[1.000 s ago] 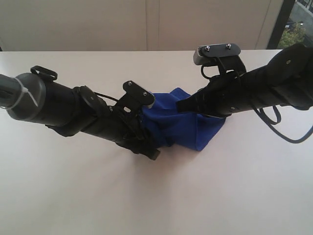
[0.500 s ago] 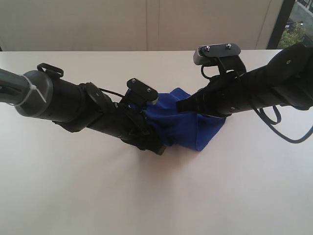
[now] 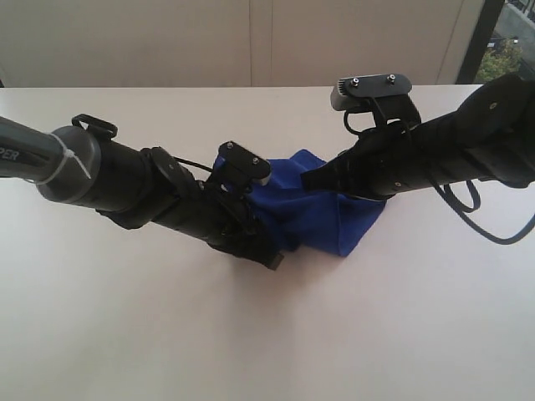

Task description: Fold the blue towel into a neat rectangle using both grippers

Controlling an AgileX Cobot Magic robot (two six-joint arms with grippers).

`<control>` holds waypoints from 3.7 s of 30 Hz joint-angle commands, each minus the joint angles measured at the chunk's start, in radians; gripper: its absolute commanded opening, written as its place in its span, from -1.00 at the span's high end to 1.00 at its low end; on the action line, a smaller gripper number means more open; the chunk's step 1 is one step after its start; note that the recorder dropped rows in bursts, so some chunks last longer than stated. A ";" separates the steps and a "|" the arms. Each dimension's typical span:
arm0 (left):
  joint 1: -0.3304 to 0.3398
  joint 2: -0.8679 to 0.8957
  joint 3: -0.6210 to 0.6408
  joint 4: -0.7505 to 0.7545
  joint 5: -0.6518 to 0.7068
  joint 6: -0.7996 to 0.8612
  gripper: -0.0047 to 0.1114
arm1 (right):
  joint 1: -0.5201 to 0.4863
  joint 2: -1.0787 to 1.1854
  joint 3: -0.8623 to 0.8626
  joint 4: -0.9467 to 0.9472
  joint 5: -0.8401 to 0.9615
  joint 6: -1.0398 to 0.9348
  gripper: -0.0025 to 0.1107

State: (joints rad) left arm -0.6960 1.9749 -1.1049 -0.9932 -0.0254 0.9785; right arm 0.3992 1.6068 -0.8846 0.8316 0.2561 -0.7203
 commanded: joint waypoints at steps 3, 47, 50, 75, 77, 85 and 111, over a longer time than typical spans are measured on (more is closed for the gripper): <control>-0.004 0.013 0.005 0.017 0.074 -0.007 0.92 | -0.002 -0.008 0.001 0.002 -0.003 -0.002 0.96; 0.295 -0.102 0.011 0.472 0.368 -0.329 0.19 | -0.002 -0.008 0.001 0.002 -0.005 0.018 0.96; 0.300 -0.120 0.011 0.472 0.370 -0.397 0.19 | -0.002 -0.008 0.001 0.002 -0.005 0.018 0.96; 0.335 -0.052 0.011 0.382 0.524 -0.735 0.19 | -0.002 -0.008 0.001 0.002 -0.005 0.018 0.96; 0.335 -0.050 0.011 0.365 0.528 -0.737 0.19 | -0.002 -0.008 0.001 0.002 -0.005 0.018 0.96; 0.335 -0.048 0.011 0.392 0.577 -0.752 0.19 | -0.002 -0.008 0.001 0.002 -0.005 0.018 0.96; 0.323 0.022 0.011 0.371 0.530 -0.774 0.75 | -0.002 -0.008 0.001 0.002 -0.005 0.018 0.96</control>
State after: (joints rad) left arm -0.3639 1.9571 -1.1180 -0.7022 0.5333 0.2008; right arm 0.3992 1.6068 -0.8846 0.8316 0.2541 -0.7008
